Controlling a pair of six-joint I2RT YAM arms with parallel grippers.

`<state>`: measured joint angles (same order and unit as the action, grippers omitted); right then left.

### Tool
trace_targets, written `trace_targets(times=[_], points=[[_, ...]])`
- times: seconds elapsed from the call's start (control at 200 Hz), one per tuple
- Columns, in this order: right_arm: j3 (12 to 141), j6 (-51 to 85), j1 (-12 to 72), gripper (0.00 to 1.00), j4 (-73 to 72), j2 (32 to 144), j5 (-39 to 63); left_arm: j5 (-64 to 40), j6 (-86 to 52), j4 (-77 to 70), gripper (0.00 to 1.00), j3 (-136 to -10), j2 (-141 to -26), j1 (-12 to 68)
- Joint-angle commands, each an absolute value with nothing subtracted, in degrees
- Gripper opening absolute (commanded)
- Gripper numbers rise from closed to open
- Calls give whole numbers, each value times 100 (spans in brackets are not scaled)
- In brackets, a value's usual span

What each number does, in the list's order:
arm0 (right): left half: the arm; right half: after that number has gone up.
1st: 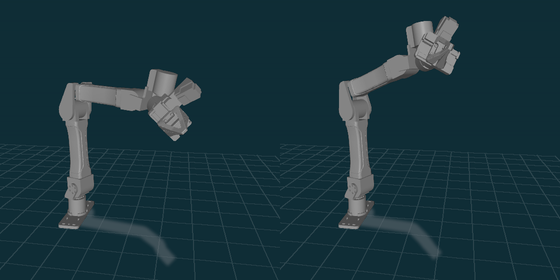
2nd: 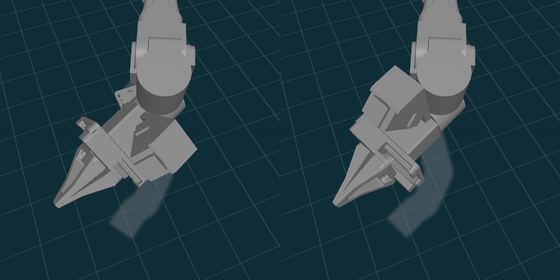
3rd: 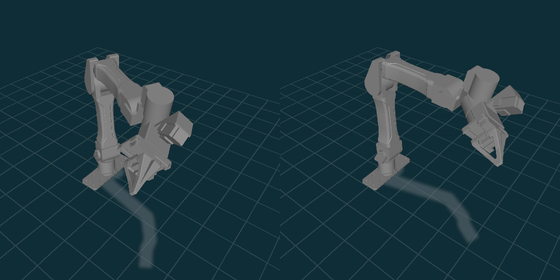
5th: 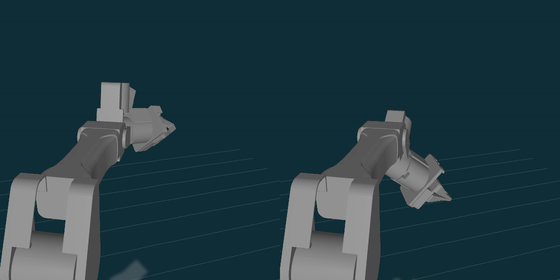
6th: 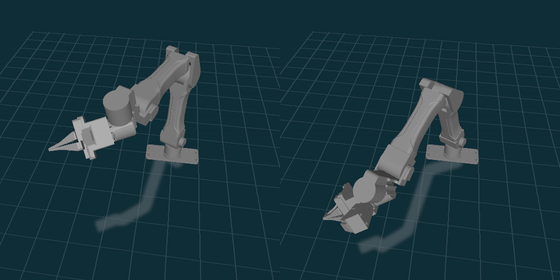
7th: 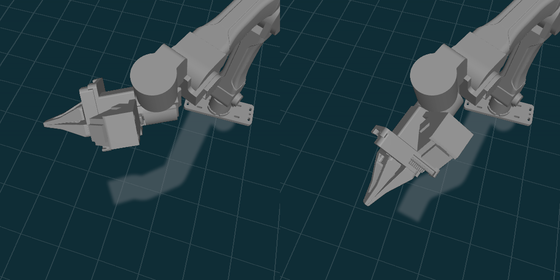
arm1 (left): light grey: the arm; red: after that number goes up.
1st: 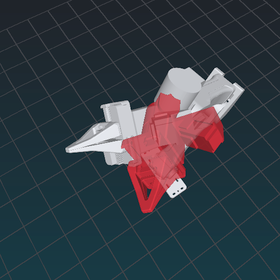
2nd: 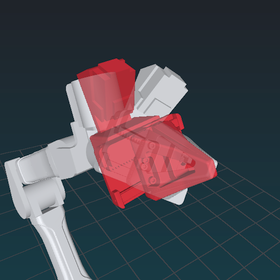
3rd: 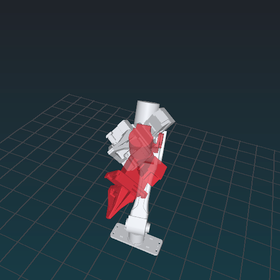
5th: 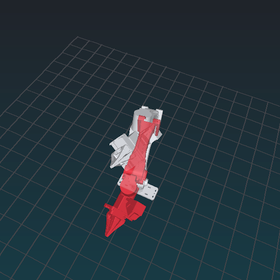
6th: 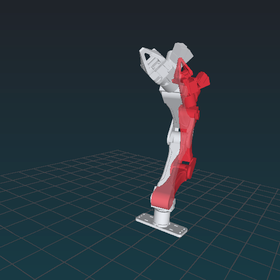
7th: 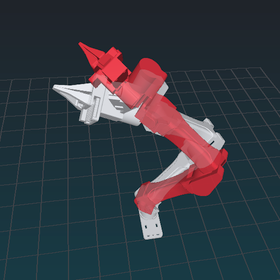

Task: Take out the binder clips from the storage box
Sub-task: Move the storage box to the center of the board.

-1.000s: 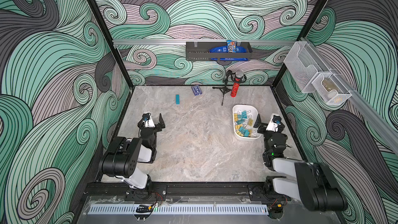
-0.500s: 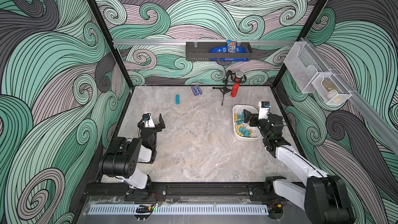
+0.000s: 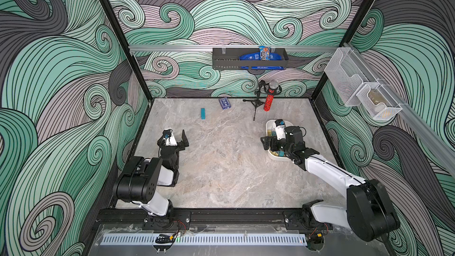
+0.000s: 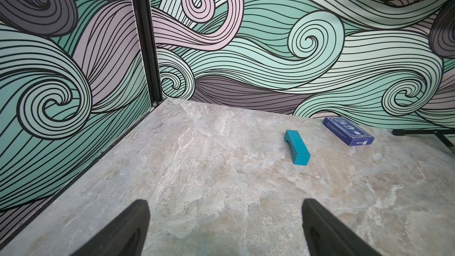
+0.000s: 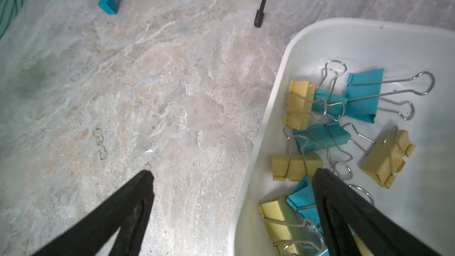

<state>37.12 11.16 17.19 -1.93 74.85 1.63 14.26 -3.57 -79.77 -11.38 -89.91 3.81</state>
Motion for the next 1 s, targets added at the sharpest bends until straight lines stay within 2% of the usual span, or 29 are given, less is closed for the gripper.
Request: trace_targets(times=[0.0,0.991], points=[[3920,1130,1881,99,287,7746,-84,1349,-298,-8162,98,-1107,-9066,361],[4903,633,2901,92,806,9104,1085,1353,-299,-8163,99,-1107,-9070,360]])
